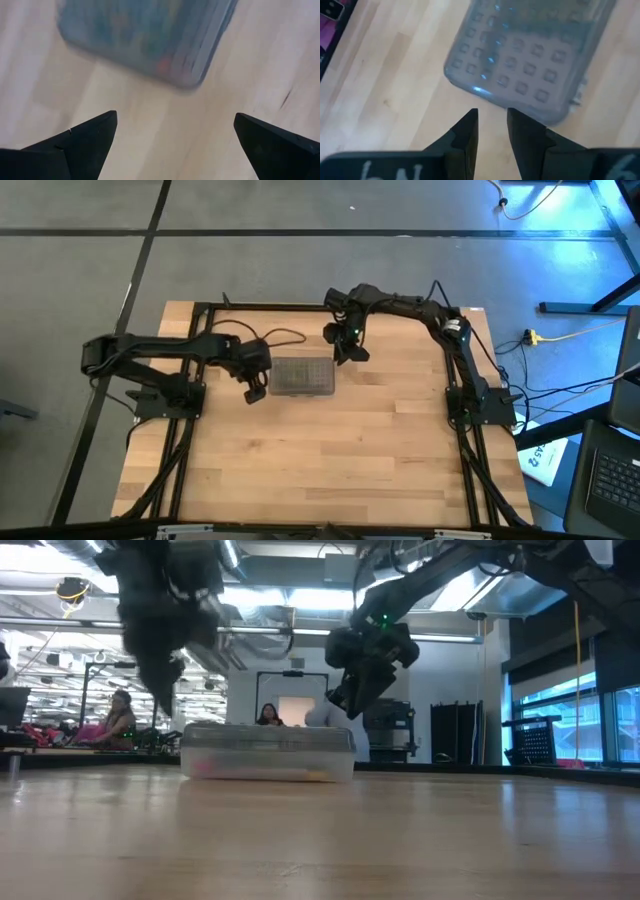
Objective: Pack school essentials
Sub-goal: Close the black supply box
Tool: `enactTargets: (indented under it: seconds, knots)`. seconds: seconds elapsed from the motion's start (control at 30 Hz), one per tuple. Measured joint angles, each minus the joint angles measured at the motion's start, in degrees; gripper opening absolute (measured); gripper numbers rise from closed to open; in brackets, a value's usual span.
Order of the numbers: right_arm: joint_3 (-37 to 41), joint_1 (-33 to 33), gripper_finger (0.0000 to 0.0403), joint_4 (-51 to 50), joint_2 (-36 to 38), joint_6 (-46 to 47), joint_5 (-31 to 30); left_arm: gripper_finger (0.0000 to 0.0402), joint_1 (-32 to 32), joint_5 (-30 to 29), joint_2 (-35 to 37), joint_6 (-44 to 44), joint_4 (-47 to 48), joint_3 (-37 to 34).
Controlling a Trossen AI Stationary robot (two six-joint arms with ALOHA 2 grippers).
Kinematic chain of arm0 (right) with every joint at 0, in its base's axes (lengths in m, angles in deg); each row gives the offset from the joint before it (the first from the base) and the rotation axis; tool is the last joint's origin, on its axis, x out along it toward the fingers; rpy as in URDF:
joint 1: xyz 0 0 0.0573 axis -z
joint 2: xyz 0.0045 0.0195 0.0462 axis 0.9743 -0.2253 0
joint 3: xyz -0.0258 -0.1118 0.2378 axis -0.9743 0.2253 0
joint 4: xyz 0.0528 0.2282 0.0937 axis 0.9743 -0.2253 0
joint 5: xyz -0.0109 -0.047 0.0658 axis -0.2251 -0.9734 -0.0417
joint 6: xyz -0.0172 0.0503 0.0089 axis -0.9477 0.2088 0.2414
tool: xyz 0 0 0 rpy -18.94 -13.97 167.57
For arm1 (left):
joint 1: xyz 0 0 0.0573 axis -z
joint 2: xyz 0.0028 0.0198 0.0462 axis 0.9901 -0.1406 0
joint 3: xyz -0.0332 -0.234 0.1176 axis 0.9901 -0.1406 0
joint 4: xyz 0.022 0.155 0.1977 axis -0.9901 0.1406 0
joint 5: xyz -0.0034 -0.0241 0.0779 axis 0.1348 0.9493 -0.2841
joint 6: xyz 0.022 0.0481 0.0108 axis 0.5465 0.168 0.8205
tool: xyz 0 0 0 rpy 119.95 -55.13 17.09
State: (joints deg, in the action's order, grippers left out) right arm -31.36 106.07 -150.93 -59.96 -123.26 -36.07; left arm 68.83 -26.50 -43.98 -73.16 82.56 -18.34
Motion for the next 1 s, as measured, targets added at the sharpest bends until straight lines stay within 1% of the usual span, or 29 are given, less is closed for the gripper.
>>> enactTargets:
  seconds: [0.07,0.13,0.2,0.33,0.43,0.57,0.77,1.0]
  knots:
    - [0.0,-0.99,0.0106,0.91,0.38,1.61,-0.07,0.0396,0.1,-0.98,2.12,0.61,-4.01,0.0]
    - [0.0,-2.23,0.0106,2.44,0.74,3.98,-2.02,0.0396,0.49,-0.65,3.25,2.61,-8.21,0.0]
    - [0.0,-3.65,0.0106,4.98,0.9,8.01,-6.81,0.0396,1.12,-0.39,3.52,5.41,-10.93,0.0]
    - [0.0,-6.39,0.0106,8.96,1.3,14.92,-17.29,0.0396,1.89,-0.21,2.39,7.45,-11.43,0.0]
    - [0.0,-8.25,0.0106,9.06,1.3,18.23,-21.77,0.0396,1.93,-0.23,0.93,7.61,-11.62,0.0]
    - [0.0,-10.78,0.0106,9.03,1.3,21.18,-23.87,0.0396,1.93,-0.49,-1.5,9.08,-12.17,0.0]
    - [0.0,-14.69,0.0106,9.65,1.93,24.91,-29.13,0.0396,1.93,-0.68,-3.84,11.05,-14.82,-0.02]
    - [0.02,-17.46,0.0106,13.31,2.01,27.23,-29.52,0.0396,1.95,-0.81,-7.14,11.41,-15.49,-0.04]
